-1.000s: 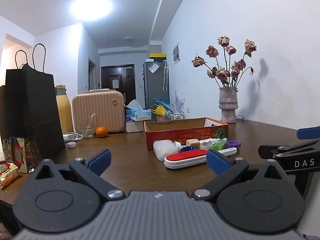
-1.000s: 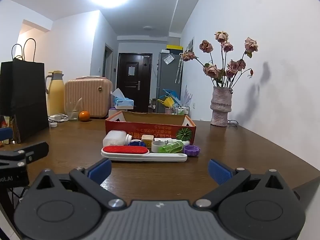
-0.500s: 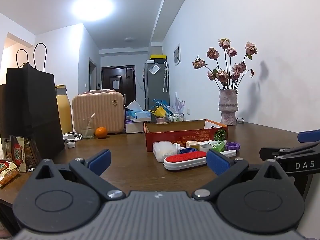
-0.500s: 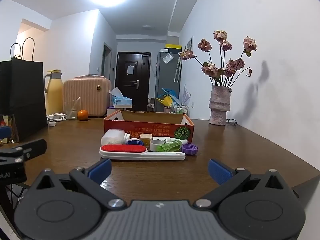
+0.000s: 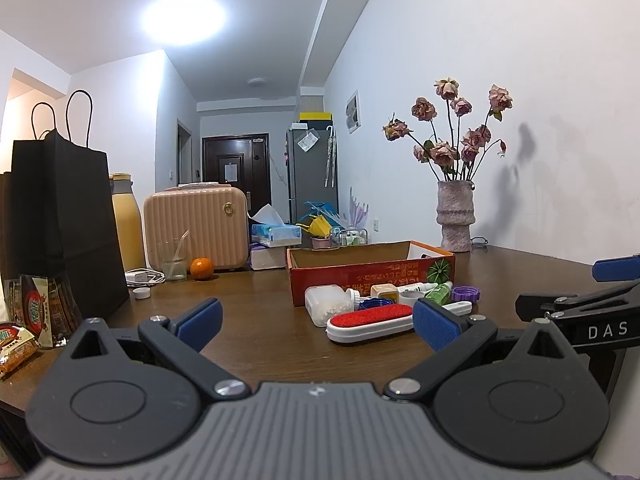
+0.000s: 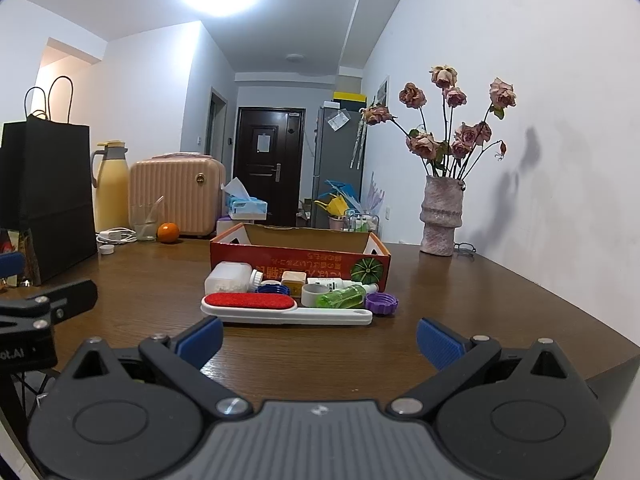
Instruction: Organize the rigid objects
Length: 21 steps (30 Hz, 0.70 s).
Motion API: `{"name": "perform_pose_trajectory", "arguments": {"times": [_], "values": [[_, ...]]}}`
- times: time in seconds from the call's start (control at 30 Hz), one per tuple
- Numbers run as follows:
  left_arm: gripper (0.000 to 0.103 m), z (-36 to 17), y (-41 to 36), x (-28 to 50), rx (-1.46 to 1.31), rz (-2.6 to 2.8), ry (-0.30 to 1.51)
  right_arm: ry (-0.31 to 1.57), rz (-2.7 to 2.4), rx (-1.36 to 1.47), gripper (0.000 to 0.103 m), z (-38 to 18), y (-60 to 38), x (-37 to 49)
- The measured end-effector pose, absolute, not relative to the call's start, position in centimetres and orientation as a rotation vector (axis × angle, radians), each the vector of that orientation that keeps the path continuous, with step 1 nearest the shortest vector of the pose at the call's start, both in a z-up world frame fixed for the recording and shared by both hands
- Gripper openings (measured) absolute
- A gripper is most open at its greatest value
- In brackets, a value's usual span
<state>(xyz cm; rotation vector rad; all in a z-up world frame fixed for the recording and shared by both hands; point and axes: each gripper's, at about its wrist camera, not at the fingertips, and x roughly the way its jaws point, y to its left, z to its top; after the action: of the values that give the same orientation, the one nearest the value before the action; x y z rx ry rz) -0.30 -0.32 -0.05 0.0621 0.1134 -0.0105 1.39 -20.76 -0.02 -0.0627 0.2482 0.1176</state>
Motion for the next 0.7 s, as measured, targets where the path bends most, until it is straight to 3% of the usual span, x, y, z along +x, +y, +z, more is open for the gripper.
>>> {"name": "perform_pose_trajectory", "arguments": {"times": [0.7], "values": [[0.103, -0.06, -0.26, -0.42, 0.059, -0.007, 0.11, 0.252, 0.114, -0.061, 0.103, -0.15, -20.77, 1.28]]}}
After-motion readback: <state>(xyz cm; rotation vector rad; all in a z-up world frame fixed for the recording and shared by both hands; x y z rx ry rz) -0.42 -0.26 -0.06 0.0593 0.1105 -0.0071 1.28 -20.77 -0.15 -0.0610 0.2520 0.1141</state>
